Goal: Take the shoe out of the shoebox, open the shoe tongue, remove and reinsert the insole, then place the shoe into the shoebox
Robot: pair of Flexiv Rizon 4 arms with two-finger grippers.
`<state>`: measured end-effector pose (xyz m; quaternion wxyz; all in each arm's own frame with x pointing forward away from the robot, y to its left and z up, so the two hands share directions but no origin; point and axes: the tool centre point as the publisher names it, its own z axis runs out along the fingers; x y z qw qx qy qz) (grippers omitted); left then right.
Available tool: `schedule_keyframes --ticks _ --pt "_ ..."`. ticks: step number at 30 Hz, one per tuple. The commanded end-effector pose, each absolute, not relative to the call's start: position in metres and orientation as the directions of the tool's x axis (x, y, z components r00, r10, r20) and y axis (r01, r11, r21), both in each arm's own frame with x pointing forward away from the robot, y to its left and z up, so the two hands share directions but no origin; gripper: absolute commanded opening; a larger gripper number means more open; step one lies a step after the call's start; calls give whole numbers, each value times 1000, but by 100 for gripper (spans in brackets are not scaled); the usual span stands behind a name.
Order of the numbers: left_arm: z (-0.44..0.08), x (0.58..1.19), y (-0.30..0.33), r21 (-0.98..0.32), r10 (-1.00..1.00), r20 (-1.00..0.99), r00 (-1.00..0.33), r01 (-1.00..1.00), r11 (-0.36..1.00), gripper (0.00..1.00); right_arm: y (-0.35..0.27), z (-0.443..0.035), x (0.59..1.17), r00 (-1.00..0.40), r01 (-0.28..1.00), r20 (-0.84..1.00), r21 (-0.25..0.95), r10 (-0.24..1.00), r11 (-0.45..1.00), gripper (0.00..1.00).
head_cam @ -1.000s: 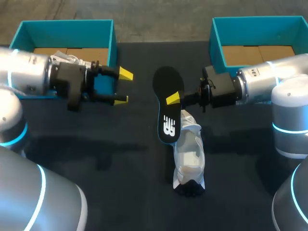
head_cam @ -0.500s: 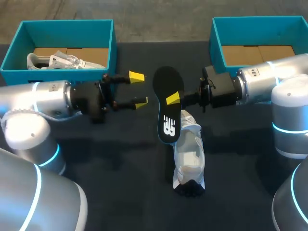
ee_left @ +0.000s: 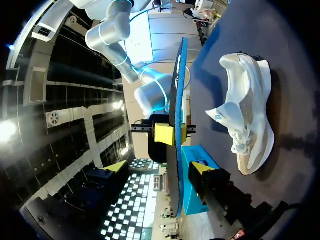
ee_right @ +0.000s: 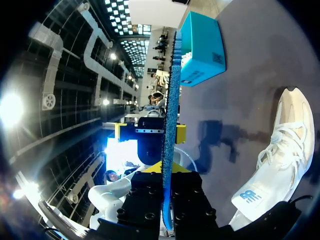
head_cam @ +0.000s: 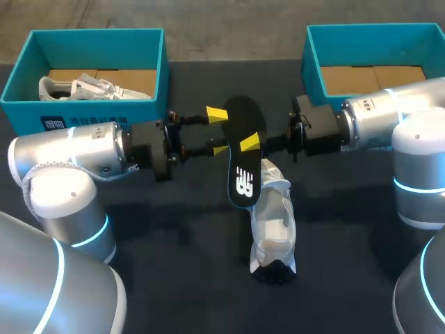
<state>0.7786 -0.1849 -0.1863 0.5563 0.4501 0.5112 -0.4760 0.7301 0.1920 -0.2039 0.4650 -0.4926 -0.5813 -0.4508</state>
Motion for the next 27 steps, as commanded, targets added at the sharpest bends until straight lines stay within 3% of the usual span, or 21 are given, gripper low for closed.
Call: schedule_keyframes --ticks 1,13,27 --pt "-188 780 -193 15 -60 -998 24 988 151 73 193 -204 729 -82 992 984 65 158 107 0" --pt "-197 788 -207 2 -27 -1000 6 987 160 50 193 -204 729 -82 992 984 65 158 107 0" --pt "-207 791 -217 -9 -7 -1000 -8 989 146 43 193 -204 729 -82 992 984 65 158 107 0"
